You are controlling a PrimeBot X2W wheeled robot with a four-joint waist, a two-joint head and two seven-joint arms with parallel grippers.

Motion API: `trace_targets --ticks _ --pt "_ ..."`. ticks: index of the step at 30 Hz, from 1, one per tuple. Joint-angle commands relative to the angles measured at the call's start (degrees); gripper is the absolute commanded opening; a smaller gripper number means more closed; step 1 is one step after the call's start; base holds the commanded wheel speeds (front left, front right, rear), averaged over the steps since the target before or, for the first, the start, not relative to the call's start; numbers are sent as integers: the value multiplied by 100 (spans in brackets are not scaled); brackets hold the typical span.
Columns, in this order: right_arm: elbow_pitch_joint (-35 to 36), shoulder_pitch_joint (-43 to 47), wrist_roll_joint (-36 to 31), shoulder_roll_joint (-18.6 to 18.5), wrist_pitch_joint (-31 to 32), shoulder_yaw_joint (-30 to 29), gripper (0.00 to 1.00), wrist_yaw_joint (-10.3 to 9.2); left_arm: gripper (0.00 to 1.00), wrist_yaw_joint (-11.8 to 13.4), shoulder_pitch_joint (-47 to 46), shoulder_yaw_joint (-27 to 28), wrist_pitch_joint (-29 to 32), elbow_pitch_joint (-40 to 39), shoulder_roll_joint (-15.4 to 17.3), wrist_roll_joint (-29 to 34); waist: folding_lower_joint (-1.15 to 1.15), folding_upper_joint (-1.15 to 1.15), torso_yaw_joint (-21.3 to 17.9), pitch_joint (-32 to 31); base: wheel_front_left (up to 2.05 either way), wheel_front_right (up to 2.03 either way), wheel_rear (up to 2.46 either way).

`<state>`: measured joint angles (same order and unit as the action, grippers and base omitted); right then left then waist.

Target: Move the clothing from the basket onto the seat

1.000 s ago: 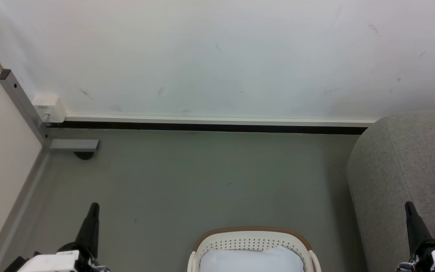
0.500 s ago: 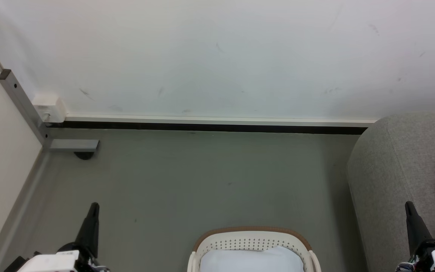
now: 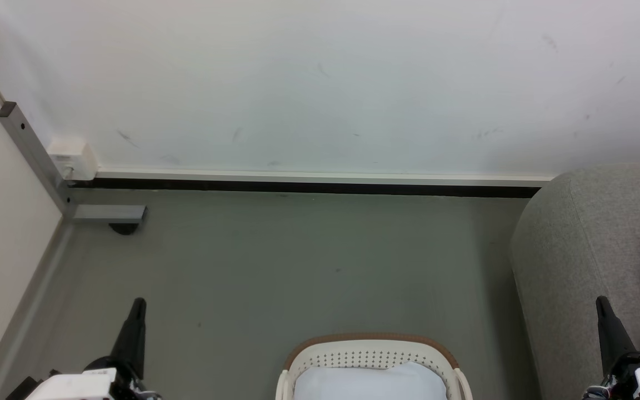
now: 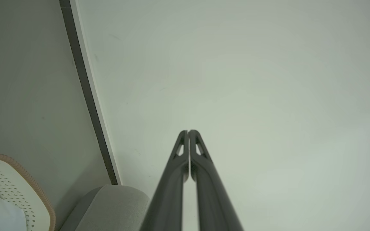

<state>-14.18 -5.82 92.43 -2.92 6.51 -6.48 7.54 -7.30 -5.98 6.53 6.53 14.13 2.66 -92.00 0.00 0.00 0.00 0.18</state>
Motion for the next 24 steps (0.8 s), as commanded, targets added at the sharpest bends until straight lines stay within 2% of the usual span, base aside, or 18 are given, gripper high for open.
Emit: trace_targets --ticks 1,24 --pt "32 -71 -2 1 21 -27 0 -10 0 -39 -49 11 24 -18 40 -75 0 0 0 0 0 0 0" --pt "32 -72 -5 2 21 -29 0 -10 0 -39 -48 10 24 -19 40 -76 0 0 0 0 0 0 0"
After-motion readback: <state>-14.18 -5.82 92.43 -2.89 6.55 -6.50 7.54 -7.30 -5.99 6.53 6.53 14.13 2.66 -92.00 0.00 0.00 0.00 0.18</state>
